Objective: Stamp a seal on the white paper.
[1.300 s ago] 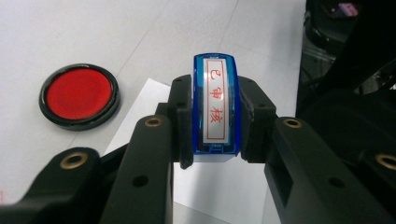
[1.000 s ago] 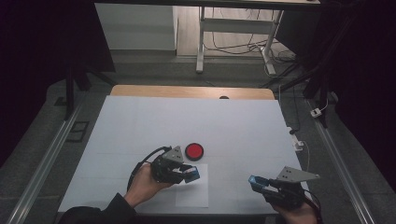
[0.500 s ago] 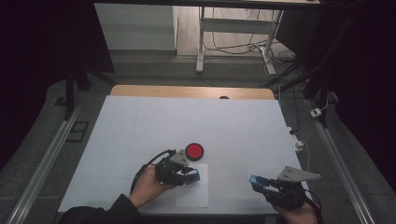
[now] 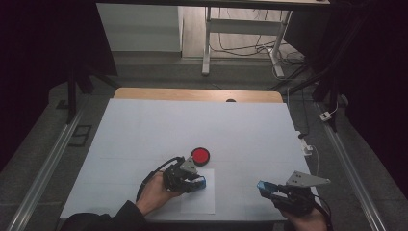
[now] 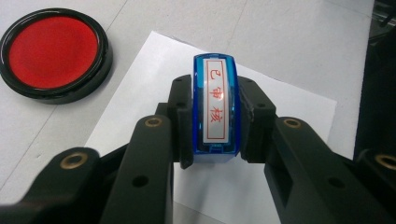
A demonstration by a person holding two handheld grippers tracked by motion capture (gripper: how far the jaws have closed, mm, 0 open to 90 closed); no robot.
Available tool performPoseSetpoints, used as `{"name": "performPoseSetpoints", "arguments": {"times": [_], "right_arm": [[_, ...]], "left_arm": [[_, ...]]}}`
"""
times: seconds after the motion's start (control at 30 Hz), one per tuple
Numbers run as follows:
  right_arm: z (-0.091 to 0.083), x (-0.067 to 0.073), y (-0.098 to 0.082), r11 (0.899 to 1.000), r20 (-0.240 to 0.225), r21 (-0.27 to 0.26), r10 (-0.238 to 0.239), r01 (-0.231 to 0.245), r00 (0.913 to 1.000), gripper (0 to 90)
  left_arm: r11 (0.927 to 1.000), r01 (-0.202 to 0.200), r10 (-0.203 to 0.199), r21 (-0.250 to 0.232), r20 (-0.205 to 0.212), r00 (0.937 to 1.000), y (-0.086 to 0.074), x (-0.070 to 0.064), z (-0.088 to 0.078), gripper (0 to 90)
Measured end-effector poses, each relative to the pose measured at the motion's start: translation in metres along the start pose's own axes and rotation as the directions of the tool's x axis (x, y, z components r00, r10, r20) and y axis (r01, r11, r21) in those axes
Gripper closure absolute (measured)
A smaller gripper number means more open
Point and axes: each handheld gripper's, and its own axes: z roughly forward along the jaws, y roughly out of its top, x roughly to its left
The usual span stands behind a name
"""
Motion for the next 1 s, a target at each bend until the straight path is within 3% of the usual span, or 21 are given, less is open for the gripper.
{"name": "performPoseSetpoints", "arguments": {"times": [0.2, 0.5, 0.73, 1.0], "right_arm": [[0.0004, 0.0001, 0.0002, 1.000, -0.002, 0.007, 0.000, 0.000, 1.0000, 67.9], [0.0009, 0.0002, 0.0001, 1.000, -0.002, 0.006, 0.002, -0.002, 1.0000, 67.9], [0.0011, 0.0004, 0.0002, 1.000, -0.002, 0.007, 0.000, 0.000, 1.0000, 67.9], [0.0013, 0.0004, 0.0002, 1.000, -0.002, 0.008, -0.002, 0.002, 1.0000, 67.9]], "left_arm": [[0.9997, 0.000, 0.000, 0.026, -0.014, 0.9999, 0.0028, -0.0032, 0.0010, 70.0], [0.9990, 0.042, -0.042, 0.013, 0.001, 0.9991, 0.0003, -0.0002, 0.0017, 70.0], [0.9989, 0.043, -0.043, 0.017, -0.004, 0.9991, 0.0004, -0.0011, 0.0022, 70.1], [0.9968, 0.080, -0.080, 0.006, 0.041, 0.9959, -0.0020, 0.0066, 0.0026, 70.0]]}}
